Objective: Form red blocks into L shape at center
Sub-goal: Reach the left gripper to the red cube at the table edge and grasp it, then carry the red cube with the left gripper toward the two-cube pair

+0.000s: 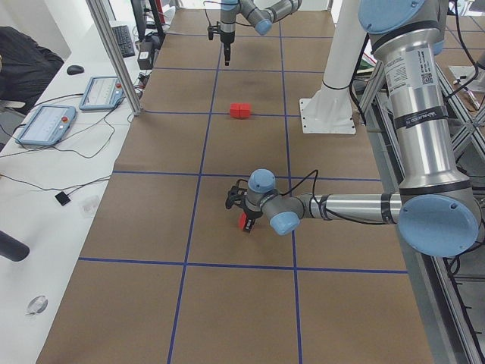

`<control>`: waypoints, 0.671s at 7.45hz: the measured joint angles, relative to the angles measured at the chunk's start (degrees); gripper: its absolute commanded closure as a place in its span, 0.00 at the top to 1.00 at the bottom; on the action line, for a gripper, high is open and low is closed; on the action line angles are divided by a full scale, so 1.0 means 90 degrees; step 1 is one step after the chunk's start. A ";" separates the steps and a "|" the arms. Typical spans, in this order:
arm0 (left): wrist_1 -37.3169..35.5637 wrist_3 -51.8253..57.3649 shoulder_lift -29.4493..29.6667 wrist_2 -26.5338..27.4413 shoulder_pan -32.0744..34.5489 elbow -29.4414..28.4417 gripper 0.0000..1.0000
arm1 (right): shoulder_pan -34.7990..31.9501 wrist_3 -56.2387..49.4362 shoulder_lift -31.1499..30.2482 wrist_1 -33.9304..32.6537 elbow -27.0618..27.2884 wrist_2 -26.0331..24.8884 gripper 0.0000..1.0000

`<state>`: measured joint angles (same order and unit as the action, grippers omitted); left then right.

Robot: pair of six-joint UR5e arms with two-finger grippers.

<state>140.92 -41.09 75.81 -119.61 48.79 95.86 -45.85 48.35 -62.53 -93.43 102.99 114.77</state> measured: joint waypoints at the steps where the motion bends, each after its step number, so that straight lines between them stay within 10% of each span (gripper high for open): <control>1: -0.0267 -0.0617 0.0322 -0.0217 0.0010 0.0046 0.00 | -0.0002 -0.0001 0.0001 0.0000 0.0001 0.0004 0.99; 5: -0.2149 -0.4286 0.2343 -0.0343 0.0048 0.0194 0.00 | -0.0054 -0.0001 -0.0008 0.0003 0.0000 0.0058 0.99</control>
<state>121.57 -79.66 96.89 -122.70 49.22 97.61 -46.33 48.34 -62.60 -93.40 102.99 115.29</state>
